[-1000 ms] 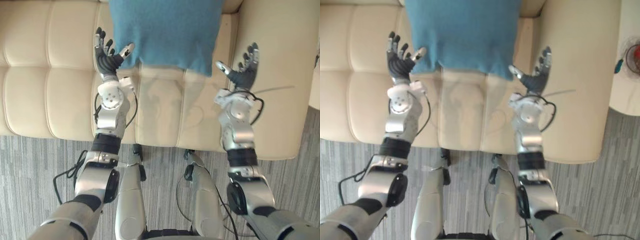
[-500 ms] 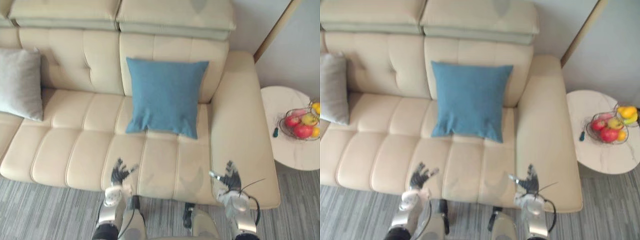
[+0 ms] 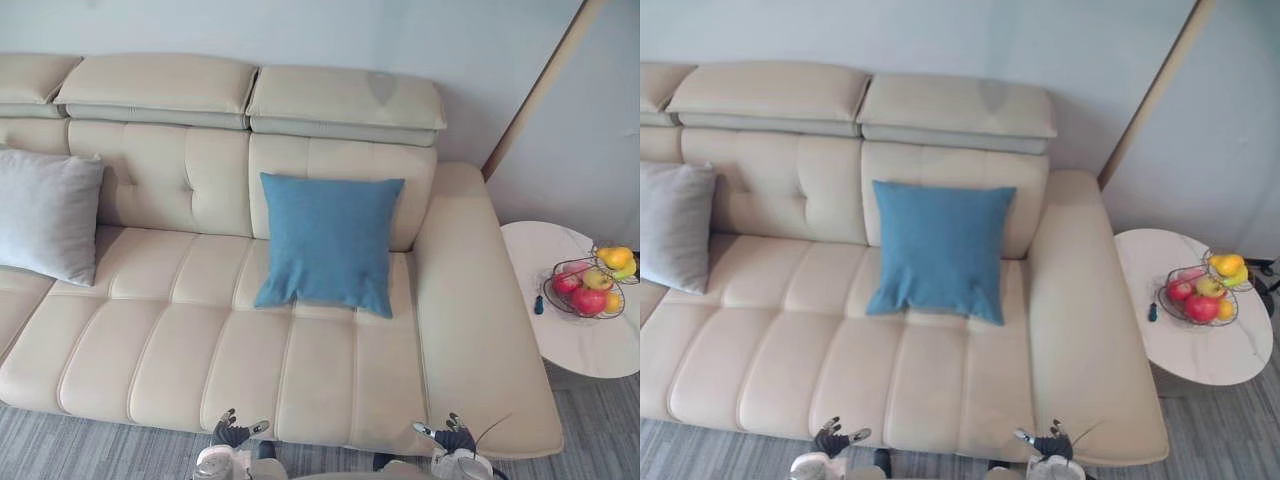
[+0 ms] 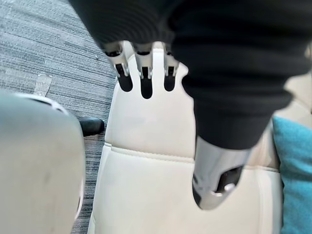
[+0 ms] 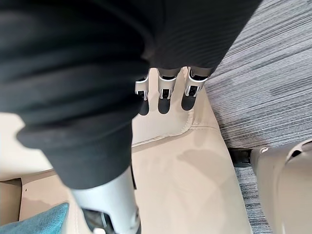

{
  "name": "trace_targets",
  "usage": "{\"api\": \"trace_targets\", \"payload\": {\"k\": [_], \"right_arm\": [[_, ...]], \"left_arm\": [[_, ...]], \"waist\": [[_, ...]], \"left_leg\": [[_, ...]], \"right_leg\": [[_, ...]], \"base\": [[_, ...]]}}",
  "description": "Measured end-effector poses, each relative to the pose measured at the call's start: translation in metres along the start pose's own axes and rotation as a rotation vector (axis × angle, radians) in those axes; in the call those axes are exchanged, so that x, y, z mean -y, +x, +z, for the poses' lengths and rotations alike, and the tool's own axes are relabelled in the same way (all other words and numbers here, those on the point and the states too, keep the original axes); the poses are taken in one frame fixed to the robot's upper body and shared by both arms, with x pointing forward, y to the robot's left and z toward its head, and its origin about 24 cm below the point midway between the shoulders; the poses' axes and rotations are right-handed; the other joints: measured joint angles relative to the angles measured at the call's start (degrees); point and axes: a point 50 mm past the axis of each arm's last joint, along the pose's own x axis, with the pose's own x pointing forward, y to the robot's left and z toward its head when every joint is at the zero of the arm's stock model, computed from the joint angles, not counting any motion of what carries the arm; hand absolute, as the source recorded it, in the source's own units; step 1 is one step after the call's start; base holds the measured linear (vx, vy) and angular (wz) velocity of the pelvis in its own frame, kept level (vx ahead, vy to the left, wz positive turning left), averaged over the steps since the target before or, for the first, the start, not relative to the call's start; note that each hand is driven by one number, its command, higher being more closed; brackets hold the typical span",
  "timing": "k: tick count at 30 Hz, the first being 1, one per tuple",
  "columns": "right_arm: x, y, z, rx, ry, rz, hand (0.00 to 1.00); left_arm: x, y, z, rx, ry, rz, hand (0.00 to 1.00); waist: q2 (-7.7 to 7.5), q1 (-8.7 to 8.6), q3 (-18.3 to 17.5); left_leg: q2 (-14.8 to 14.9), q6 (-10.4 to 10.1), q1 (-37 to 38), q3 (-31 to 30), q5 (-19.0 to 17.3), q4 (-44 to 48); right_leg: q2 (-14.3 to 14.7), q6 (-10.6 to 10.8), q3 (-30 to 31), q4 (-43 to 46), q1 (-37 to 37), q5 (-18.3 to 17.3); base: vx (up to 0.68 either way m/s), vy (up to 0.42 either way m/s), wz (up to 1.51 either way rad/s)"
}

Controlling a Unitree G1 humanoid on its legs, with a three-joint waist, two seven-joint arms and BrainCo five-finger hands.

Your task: Pick up cushions and gather them together orderly.

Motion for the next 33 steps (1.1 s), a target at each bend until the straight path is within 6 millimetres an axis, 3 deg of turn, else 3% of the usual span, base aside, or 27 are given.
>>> {"api": "trace_targets", "payload": {"k": [6,8,9,10,11,13,14,15,16,18,19,23,25,26,27,28,30,31,33], "right_arm": [[-0.016,0.004,0.013,0.016,-0.042,0.042,0.0],[-0.021,0.003,0.012,0.02,-0.079,0.061,0.0],[-0.027,0.003,0.019,0.043,-0.088,0.076,0.0],[-0.028,0.003,0.02,0.045,-0.089,0.079,0.0],[-0.031,0.001,0.014,0.031,-0.096,0.083,0.0],[-0.035,0.0,0.013,0.03,-0.097,0.094,0.0],[-0.038,0.001,0.019,0.047,-0.112,0.103,0.0],[-0.043,0.003,0.029,0.074,-0.119,0.113,0.0],[-0.048,0.003,0.033,0.086,-0.122,0.123,0.0],[-0.051,0.004,0.041,0.11,-0.134,0.131,0.0],[-0.053,0.005,0.05,0.133,-0.135,0.128,0.0],[-0.05,0.006,0.046,0.119,-0.147,0.109,0.0],[-0.046,0.006,0.044,0.11,-0.134,0.096,0.0],[-0.046,0.006,0.042,0.105,-0.128,0.094,0.0],[-0.04,0.006,0.039,0.097,-0.125,0.077,0.0],[-0.037,0.006,0.038,0.093,-0.122,0.07,0.0],[-0.026,0.005,0.025,0.053,-0.097,0.039,0.0],[-0.024,0.005,0.022,0.045,-0.093,0.035,0.0],[-0.031,0.0,-0.001,-0.043,-0.068,0.056,0.0]], "left_arm": [[0.002,0.003,0.01,0.025,0.0,0.003,0.0],[0.004,0.005,0.021,0.062,-0.009,0.008,0.0],[0.007,0.005,0.023,0.068,-0.025,0.011,0.0],[0.007,0.005,0.026,0.073,-0.027,0.013,0.0],[0.007,0.006,0.029,0.082,-0.033,0.014,0.0],[0.006,0.005,0.027,0.079,-0.048,0.022,0.0],[0.012,0.004,0.027,0.074,-0.075,0.014,0.0],[0.017,0.003,0.027,0.076,-0.085,0.003,0.0],[0.018,0.004,0.029,0.083,-0.083,0.002,0.0],[0.024,0.004,0.035,0.095,-0.084,-0.014,0.0],[0.029,0.004,0.036,0.098,-0.087,-0.028,0.0],[0.03,0.003,0.035,0.097,-0.078,-0.031,0.0],[0.03,0.003,0.034,0.095,-0.058,-0.038,0.0],[0.03,0.003,0.035,0.1,-0.05,-0.04,0.0],[0.033,0.004,0.041,0.112,-0.053,-0.047,0.0],[0.034,0.004,0.04,0.109,-0.053,-0.05,0.0],[0.04,0.003,0.036,0.089,-0.057,-0.063,0.0],[0.041,0.003,0.033,0.082,-0.058,-0.064,0.0],[0.029,0.002,0.021,0.046,-0.041,-0.037,0.0]], "waist": [[-1.62,0.0,2.4],[-2.63,0.59,2.8],[-1.64,0.98,3.2],[-1.63,0.79,3.3],[-2.22,0.66,3.2],[-3.61,0.94,2.7],[-2.23,1.52,2.0],[-1.07,2.27,2.3],[-1.22,2.12,2.6],[0.64,2.32,3.8],[2.85,2.43,4.8],[2.85,1.97,5.0],[2.61,1.08,4.8],[1.85,1.08,4.8],[1.51,1.23,4.9],[1.58,1.05,4.9],[2.25,0.47,4.3],[2.83,0.35,3.9],[1.46,0.31,2.2]], "left_leg": [[-0.1,0.2,0.3,4.3,-2.4,2.8],[-0.3,2.8,-1.3,4.3,-3.8,4.8],[1.7,2.8,-2.5,5.9,-3.5,5.8],[1.9,2.7,-2.8,5.7,-3.5,6.4],[1.8,2.5,-3.0,4.8,-3.2,8.4],[0.3,2.6,-3.4,4.4,-3.2,10.4],[0.6,2.7,-3.7,4.4,-2.7,9.3],[1.9,2.5,-5.3,5.6,-1.7,9.1],[1.7,2.5,-5.9,5.3,-1.7,10.0],[2.7,2.1,-8.0,4.4,-1.6,12.5],[4.2,1.4,-8.5,3.0,-0.6,12.0],[4.5,1.0,-8.3,1.2,4.5,6.9],[3.9,-0.3,-8.1,0.1,4.5,3.6],[3.3,0.2,-8.7,-0.1,4.3,5.8],[2.2,2.0,-8.9,-1.0,2.0,11.5],[1.7,2.6,-9.1,-1.1,0.2,13.8],[0.9,2.5,-7.4,-1.4,-8.0,20.7],[0.9,2.3,-6.4,-1.6,-9.4,19.0],[-2.1,3.4,-4.1,-0.4,-7.7,11.9]], "right_leg": [[-0.2,-1.2,3.8,2.4,-2.9,1.1],[0.2,-2.9,4.9,0.9,-3.5,4.0],[0.9,-2.8,3.9,9.9,-6.4,-1.6],[0.8,-3.2,3.7,16.5,-8.0,-5.4],[0.8,-1.3,4.3,30.6,-9.1,-12.2],[0.2,-0.8,4.9,32.9,-8.9,-13.7],[1.9,-0.8,5.1,26.6,-6.6,-13.7],[2.8,-2.8,5.8,23.4,-4.6,-15.8],[2.9,-3.8,6.0,23.9,-4.7,-17.2],[4.6,-4.3,5.8,20.0,-3.9,-16.2],[6.3,-4.8,4.5,16.7,-2.6,-14.1],[7.0,-6.1,1.8,15.8,-3.0,-12.1],[6.3,-6.5,-0.1,14.4,-3.2,-11.0],[5.5,-6.9,-0.4,13.7,-3.7,-10.4],[4.3,-7.2,-0.6,13.4,-3.8,-9.7],[3.6,-7.0,-1.1,13.4,-3.8,-9.5],[2.5,-5.4,-1.4,12.8,-3.6,-8.5],[2.8,-4.9,-1.4,12.5,-3.6,-8.3],[1.8,-2.7,0.7,8.3,-2.5,-5.9]], "base": [[-0.07,0.02,-0.37],[-0.13,0.012,-0.48],[-0.17,-0.02,-0.5],[-0.14,-0.08,0.01],[-0.03,-0.09,0.31],[-0.04,-0.057,0.14],[-0.12,-0.022,-0.16],[-0.14,-0.075,-0.11],[-0.15,-0.13,0.0],[-0.18,-0.106,0.04],[-0.23,-0.038,0.12],[-0.18,-0.054,0.22],[-0.2,-0.015,0.39],[-0.2,0.03,0.32],[-0.11,0.045,0.19],[-0.12,0.097,0.29],[-0.13,0.184,0.25],[-0.11,0.208,0.0],[-0.02,0.171,-0.15]]}}
